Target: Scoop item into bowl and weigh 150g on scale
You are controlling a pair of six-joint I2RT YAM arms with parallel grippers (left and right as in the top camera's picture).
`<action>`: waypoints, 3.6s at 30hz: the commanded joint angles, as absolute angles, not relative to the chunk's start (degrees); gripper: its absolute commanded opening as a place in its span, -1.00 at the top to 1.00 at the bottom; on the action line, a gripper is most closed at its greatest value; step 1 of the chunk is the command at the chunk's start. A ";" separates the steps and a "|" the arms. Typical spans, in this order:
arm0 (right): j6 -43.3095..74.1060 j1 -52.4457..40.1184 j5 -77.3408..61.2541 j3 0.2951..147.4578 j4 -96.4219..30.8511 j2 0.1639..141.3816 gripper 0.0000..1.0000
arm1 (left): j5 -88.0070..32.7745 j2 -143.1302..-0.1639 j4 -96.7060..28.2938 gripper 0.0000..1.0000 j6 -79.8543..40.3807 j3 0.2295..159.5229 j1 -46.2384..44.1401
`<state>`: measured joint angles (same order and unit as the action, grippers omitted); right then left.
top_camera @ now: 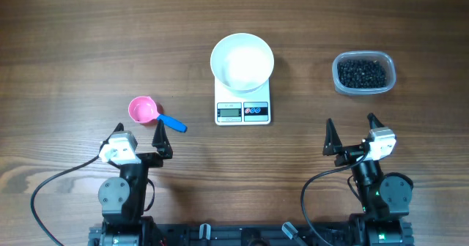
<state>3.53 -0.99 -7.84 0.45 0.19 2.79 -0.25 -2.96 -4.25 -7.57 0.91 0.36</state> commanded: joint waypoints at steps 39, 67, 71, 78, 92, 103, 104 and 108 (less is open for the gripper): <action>3.11 -1.28 -7.40 0.32 0.43 3.07 -0.99 | -6.90 -43.40 -34.37 -1.00 -9.91 54.28 0.14; 3.14 -1.28 -7.40 0.32 0.43 3.07 -0.99 | 14.66 -76.73 -40.01 -1.00 -47.99 54.33 0.54; 3.11 -1.28 -7.40 0.32 0.43 3.07 -0.99 | 14.63 -81.06 -39.70 -1.00 -50.09 54.33 1.61; 3.14 -1.28 -7.40 0.32 0.43 3.07 -0.99 | 14.39 -84.36 -39.70 -1.00 -50.63 54.33 1.78; 3.11 -1.28 -7.40 0.32 0.43 3.07 -0.99 | 9.23 -85.30 -38.59 -1.00 -50.59 54.22 1.72; 3.11 -1.28 -7.40 0.32 0.43 3.07 -1.00 | 7.31 -85.30 -40.12 -0.89 -50.59 54.22 1.72; 3.11 -1.28 -7.40 0.32 0.43 3.07 -0.99 | 6.39 -85.30 -40.56 -0.87 -50.59 54.22 1.72; 3.14 -1.28 -7.40 0.32 0.43 3.07 -0.99 | 4.54 -85.30 -41.43 -0.63 -50.63 54.11 1.72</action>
<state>3.53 -0.99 -7.84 0.45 0.10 3.11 6.17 -84.82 -40.91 -50.04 53.80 1.52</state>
